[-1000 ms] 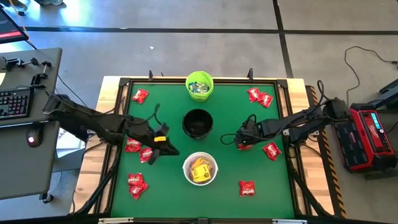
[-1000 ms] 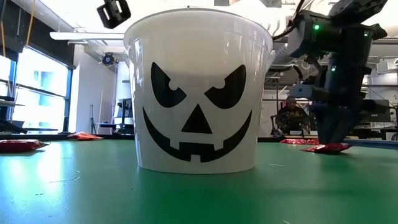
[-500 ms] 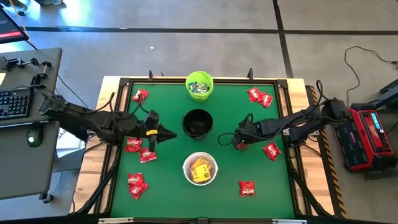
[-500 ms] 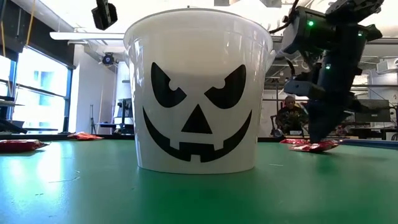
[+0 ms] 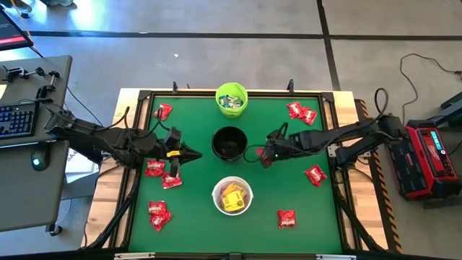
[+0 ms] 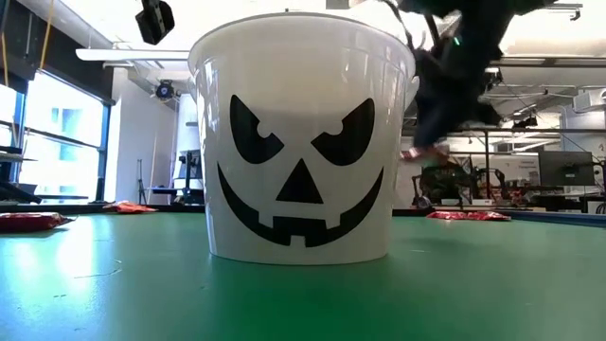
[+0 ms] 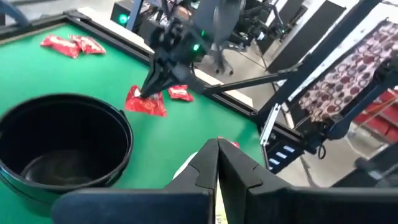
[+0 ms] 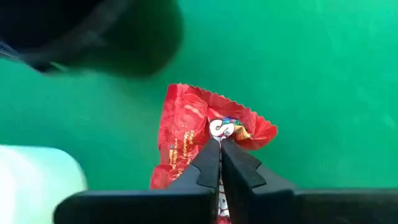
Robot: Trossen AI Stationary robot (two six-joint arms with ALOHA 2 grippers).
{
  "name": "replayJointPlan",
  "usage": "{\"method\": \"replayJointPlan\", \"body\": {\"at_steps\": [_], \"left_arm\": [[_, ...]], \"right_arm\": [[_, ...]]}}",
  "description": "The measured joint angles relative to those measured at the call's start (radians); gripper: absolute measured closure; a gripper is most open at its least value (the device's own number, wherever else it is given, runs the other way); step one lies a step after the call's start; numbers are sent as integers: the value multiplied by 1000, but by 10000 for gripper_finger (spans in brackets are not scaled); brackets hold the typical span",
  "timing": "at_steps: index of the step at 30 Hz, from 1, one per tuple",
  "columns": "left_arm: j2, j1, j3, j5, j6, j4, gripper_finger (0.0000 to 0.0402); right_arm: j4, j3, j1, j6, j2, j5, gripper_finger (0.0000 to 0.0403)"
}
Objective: Sort candy by brand, put in halloween buckets
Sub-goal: Put the red chocolate into the black bucket
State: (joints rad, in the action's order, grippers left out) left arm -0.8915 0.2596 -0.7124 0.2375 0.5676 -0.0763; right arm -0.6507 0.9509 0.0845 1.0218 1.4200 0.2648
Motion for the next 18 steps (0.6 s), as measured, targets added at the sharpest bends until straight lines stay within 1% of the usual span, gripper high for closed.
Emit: {"method": "replayJointPlan", "body": {"at_steps": [5, 7, 10, 12, 15, 18], "left_arm": [[20, -10, 32, -3, -72, 34, 401], [33, -22, 53, -9, -69, 69, 401], [54, -34, 96, -50, -64, 142, 402], [66, -39, 117, -52, -53, 150, 401], [80, -49, 134, -46, -40, 151, 401], [90, -58, 145, -45, -24, 153, 401]], "right_arm": [[-54, 175, -6, -97, 5, 70, 403], [-66, 245, -20, -144, 22, 78, 403], [-71, 347, -50, -235, 77, 79, 403], [-70, 418, -73, -301, 134, 61, 403], [-72, 531, -109, -392, 240, 2, 403], [-104, 647, -141, -449, 351, -41, 403]]}}
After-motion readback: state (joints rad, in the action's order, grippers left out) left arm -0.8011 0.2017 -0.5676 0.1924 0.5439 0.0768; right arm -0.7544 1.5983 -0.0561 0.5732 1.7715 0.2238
